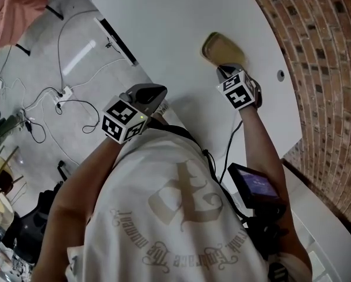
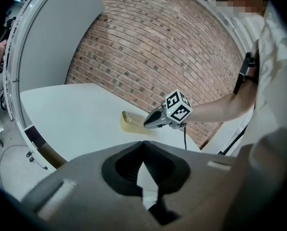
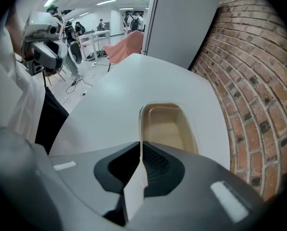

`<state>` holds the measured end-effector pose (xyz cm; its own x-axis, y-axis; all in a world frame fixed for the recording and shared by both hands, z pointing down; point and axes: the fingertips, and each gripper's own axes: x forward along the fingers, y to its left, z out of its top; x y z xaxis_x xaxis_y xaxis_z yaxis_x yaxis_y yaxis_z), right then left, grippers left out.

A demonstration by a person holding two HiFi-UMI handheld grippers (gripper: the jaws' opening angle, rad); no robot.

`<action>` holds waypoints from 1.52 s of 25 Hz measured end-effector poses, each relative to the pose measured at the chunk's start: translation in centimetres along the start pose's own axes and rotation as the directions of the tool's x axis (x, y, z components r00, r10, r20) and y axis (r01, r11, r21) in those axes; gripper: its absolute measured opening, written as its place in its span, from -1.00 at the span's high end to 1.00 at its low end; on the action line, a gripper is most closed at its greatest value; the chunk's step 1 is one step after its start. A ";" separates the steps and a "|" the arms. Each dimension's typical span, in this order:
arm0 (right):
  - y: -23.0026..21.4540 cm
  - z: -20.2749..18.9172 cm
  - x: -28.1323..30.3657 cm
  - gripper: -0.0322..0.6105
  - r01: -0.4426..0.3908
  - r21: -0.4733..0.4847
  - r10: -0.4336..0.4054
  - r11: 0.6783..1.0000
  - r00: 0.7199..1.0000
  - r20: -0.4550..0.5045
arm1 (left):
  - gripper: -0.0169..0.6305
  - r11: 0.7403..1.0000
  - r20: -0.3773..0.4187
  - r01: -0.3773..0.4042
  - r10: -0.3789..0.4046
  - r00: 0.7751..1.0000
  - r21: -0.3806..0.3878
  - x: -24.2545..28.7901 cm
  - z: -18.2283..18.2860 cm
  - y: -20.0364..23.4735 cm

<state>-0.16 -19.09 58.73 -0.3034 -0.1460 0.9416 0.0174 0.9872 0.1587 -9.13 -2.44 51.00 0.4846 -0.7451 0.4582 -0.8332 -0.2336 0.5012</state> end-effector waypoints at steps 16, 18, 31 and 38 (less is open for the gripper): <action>-1.3 -0.1 -8.0 0.82 0.120 0.180 -0.144 0.976 0.981 0.127 | 0.94 0.990 -0.022 0.098 -0.096 0.995 0.097 0.7 2.5 -0.9; -1.3 -0.4 -9.2 0.82 0.139 0.198 -0.167 0.970 0.977 0.134 | 0.94 0.987 -0.029 0.113 -0.111 0.993 0.110 0.8 2.7 -1.1; 0.9 -5.7 -15.1 0.82 0.244 0.354 -0.300 0.903 0.947 0.113 | 0.94 0.957 -0.077 0.215 -0.204 0.976 0.196 2.2 3.5 -3.1; 2.6 -8.6 -16.8 0.82 0.272 0.420 -0.338 0.866 0.937 0.092 | 0.94 0.935 -0.104 0.261 -0.243 0.965 0.241 2.8 3.7 -4.8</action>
<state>13.12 -14.59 45.90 -0.3772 -0.4649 0.8010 -0.4672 0.8423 0.2689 -4.76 -5.67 47.17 0.6973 -0.5970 0.3967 -0.7164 -0.5634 0.4115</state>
